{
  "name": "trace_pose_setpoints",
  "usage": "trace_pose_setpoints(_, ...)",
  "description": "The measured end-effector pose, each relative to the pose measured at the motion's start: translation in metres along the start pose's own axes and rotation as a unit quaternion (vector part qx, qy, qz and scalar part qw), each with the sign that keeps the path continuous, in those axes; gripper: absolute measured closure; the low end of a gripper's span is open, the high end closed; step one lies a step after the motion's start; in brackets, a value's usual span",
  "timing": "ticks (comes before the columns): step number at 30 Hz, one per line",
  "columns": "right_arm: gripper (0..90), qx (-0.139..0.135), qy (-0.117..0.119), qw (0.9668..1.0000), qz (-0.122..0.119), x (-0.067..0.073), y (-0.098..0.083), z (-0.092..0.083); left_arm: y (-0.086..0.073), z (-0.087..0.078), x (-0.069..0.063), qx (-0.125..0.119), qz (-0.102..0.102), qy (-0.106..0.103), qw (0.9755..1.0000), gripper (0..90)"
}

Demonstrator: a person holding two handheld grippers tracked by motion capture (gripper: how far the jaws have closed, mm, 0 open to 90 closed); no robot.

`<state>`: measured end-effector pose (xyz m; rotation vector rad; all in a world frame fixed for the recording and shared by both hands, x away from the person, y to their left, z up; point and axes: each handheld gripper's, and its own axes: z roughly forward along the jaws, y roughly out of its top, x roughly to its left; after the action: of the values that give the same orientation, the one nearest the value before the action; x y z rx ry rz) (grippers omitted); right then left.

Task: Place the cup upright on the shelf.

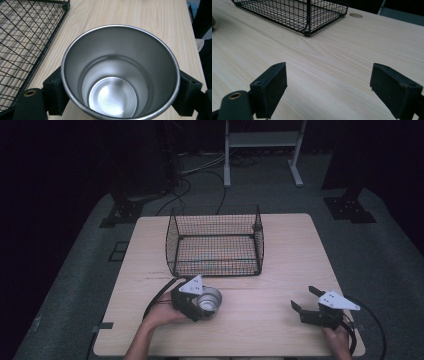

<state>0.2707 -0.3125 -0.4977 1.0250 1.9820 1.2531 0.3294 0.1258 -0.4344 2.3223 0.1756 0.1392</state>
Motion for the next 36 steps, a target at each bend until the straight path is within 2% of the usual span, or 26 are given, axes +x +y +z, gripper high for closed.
trace_pose_setpoints(8, 13.4, 0.000, 0.000, 1.0000, 0.001, 0.000, 0.000, 0.000, 0.010, -0.009, 0.003, -0.014, 0.000, 0.002, 0.9999, 17.8)
trace_pose_setpoints(20, 13.4, 0.000, 0.000, 1.0000, 0.001, 0.000, 0.000, 0.000, 0.033, -0.023, 0.014, -0.014, 0.006, 0.003, 0.9999, 17.8)
trace_pose_setpoints(23, 13.4, -0.001, 0.000, 1.0000, 0.002, 0.000, 0.000, 0.000, 0.041, -0.029, 0.018, -0.013, 0.010, 0.006, 0.9998, 17.8)
trace_pose_setpoints(28, 13.4, 0.000, 0.001, 1.0000, 0.003, 0.000, 0.000, 0.000, 0.050, -0.035, 0.027, -0.020, 0.004, 0.000, 0.9998, 17.8)
trace_pose_setpoints(36, 13.4, -0.001, 0.001, 1.0000, 0.002, -0.001, 0.000, 0.000, 0.065, -0.044, 0.040, -0.014, 0.002, -0.006, 0.9999, 17.8)
